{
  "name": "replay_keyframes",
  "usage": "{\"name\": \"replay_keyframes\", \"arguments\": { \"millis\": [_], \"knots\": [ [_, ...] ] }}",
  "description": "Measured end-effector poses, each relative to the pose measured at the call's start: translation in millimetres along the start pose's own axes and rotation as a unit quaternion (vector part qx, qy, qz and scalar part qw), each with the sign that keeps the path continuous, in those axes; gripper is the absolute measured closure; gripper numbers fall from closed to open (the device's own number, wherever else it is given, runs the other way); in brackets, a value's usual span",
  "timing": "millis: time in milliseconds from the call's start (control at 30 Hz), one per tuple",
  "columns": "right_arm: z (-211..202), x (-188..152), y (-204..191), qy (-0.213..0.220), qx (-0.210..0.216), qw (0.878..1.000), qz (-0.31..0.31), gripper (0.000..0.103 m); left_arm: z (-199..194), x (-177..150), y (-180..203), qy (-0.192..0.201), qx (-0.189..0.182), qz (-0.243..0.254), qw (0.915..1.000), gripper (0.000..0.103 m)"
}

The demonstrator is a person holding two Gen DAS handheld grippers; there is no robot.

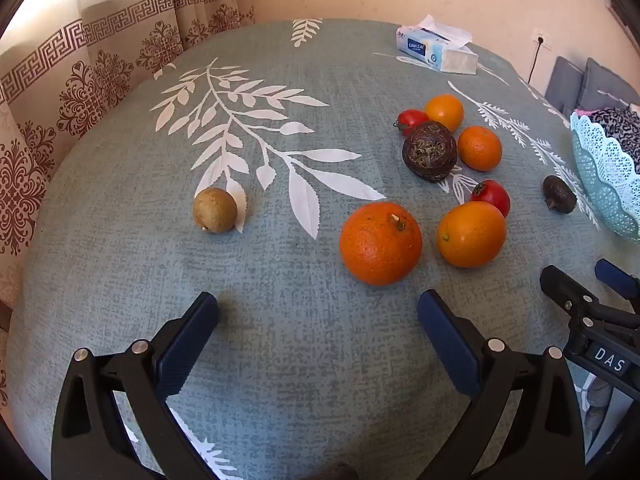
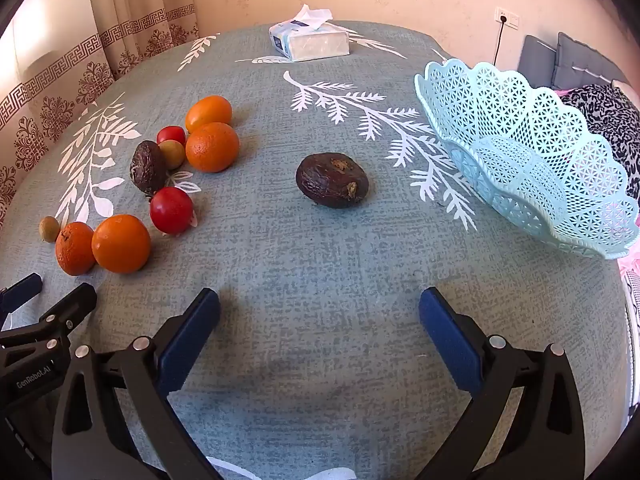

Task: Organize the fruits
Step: 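Move the left tool toward the small brown round fruit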

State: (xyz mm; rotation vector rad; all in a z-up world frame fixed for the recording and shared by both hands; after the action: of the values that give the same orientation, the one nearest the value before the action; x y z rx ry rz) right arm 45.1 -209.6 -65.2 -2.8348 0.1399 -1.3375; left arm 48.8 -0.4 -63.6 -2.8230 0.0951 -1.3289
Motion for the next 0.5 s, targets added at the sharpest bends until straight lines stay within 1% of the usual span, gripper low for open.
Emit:
{"name": "replay_keyframes", "arguments": {
  "millis": [300, 500],
  "knots": [
    [-0.1, 0.1, -0.4, 0.000, 0.000, 1.000, 0.000, 0.002, 4.1, -6.5, 1.8, 0.000, -0.002, -0.002, 1.0000, 0.005],
    [-1.3, 0.9, -0.2, 0.001, -0.003, 1.000, -0.004, 0.002, 2.7, -1.7, -2.4, -0.004, -0.005, -0.007, 1.0000, 0.005]
  ]
}}
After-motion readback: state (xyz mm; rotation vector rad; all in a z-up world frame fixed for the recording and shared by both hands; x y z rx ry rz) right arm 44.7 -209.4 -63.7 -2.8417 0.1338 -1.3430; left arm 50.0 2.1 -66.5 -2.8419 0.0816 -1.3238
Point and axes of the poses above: each gripper's, at about its wrist camera, not at the fingertips, and z roughly the way its jaws point, y to its right, x to its top, the point moved 8 cm from there along z, roughly the way its jaws point, and after that the axes turned 13 degrees about y, right-handed, at the moved point
